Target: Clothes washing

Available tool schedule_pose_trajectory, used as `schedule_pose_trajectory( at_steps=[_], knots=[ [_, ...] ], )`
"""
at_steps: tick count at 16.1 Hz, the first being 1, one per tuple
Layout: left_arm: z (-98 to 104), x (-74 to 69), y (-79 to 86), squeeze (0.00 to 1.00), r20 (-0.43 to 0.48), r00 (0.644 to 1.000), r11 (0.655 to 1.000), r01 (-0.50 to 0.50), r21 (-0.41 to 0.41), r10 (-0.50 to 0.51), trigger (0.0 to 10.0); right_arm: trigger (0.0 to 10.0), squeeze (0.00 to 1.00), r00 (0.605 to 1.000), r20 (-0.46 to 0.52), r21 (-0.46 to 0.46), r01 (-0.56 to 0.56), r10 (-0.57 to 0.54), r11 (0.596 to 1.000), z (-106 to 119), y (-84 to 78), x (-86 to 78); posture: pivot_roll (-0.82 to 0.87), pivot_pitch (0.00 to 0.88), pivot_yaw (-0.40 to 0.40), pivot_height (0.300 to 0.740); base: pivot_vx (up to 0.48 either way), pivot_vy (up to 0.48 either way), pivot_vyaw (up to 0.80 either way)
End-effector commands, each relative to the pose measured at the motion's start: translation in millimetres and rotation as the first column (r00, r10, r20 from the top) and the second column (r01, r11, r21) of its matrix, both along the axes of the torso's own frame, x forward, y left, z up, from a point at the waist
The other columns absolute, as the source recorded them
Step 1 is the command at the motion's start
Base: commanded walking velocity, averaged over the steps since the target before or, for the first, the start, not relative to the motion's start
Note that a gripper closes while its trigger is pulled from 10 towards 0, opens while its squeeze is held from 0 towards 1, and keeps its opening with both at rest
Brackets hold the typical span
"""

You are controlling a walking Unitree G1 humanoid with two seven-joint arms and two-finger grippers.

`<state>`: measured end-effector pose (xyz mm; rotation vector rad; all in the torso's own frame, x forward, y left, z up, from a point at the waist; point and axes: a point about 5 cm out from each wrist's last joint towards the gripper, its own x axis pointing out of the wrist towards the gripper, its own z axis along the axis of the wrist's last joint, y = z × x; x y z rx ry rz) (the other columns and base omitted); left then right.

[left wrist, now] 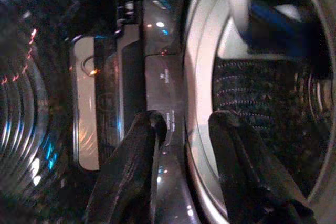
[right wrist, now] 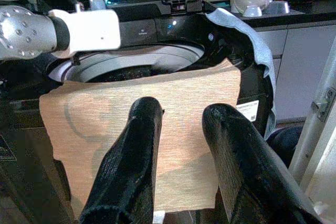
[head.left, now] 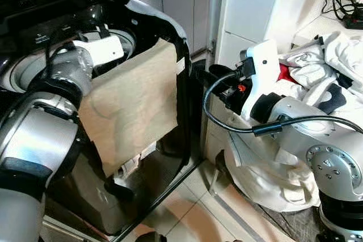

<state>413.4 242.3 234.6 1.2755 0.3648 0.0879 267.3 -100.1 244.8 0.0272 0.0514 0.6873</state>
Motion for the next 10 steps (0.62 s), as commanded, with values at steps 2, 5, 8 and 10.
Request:
schedule_pose_trajectory(
  at_steps=[2,5,8,10],
  knots=[
    [30.9,7.2,-13.0,0.0,0.233,0.972,0.923,0.061,-0.381,0.031,10.0,10.0,0.0,0.996,0.052,0.046,0.064,-0.066,0.997,7.4,-4.4,4.0,-0.13,0.0,0.119,0.74,0.0,0.0,0.0],
    [40.3,11.5,-34.0,0.0,0.359,0.924,0.555,0.231,-0.799,0.133,10.0,10.0,0.0,0.918,0.103,0.091,0.375,-0.383,0.923,16.4,-36.5,24.3,-0.13,0.0,0.129,0.74,0.0,0.0,0.0],
    [36.4,13.5,-61.9,0.0,0.377,0.923,0.286,0.342,-0.895,0.078,10.0,10.0,1.0,0.839,0.145,0.006,0.529,-0.524,0.849,19.9,-71.6,31.2,-0.12,0.0,0.112,0.74,0.0,0.0,0.0],
    [27.3,6.8,-88.5,0.0,0.488,0.869,0.223,0.493,-0.841,-0.082,10.0,10.0,1.0,0.755,0.169,-0.083,0.651,-0.634,0.754,20.8,-103.8,38.2,-0.1,0.0,0.094,0.74,0.0,0.0,0.0]
  ],
)
